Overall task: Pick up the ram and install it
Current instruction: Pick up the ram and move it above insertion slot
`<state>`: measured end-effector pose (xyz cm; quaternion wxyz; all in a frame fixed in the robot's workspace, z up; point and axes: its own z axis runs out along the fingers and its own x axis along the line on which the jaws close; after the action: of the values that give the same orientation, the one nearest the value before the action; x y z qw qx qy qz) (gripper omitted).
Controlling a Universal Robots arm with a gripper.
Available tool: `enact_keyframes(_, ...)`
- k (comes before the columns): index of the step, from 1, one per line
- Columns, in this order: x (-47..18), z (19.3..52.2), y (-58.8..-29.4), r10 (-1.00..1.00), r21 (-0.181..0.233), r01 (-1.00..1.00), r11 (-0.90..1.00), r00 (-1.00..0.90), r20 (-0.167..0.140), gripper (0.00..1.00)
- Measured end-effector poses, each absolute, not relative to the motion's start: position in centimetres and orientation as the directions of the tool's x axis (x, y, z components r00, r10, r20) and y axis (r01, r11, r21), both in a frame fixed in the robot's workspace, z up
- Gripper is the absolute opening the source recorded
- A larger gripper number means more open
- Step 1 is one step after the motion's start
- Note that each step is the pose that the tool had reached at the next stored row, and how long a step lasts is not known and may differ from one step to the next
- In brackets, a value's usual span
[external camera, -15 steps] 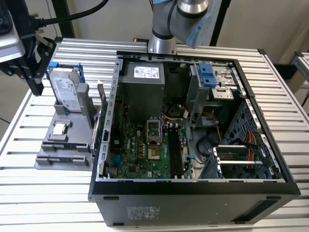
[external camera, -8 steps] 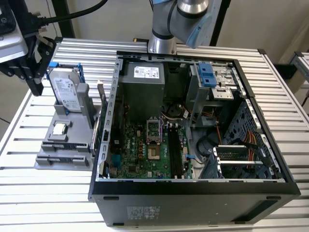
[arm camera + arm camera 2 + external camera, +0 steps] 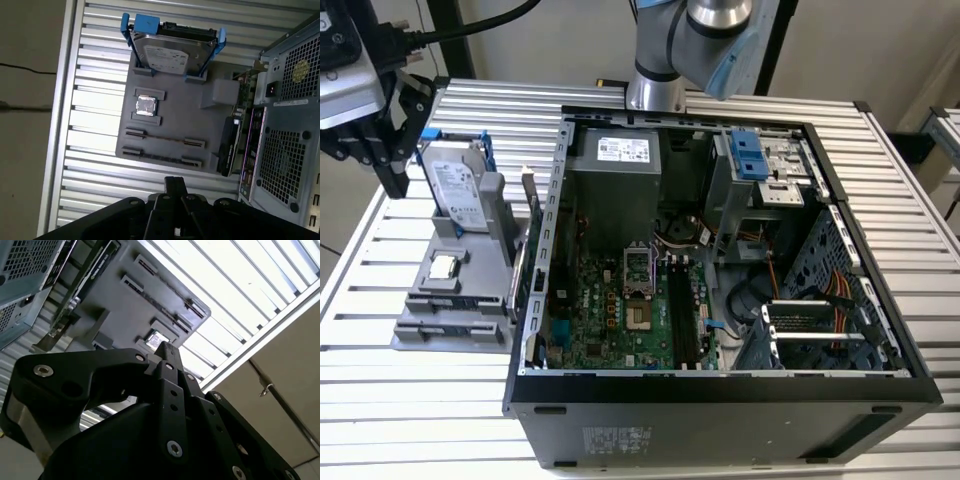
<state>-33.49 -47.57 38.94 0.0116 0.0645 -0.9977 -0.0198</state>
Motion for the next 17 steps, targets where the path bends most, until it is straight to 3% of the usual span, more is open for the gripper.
enact_keyframes(17, -33.49, 38.94, -47.57, -0.150, 0.041, -0.149, 0.988, -0.988, 0.020, 0.00)
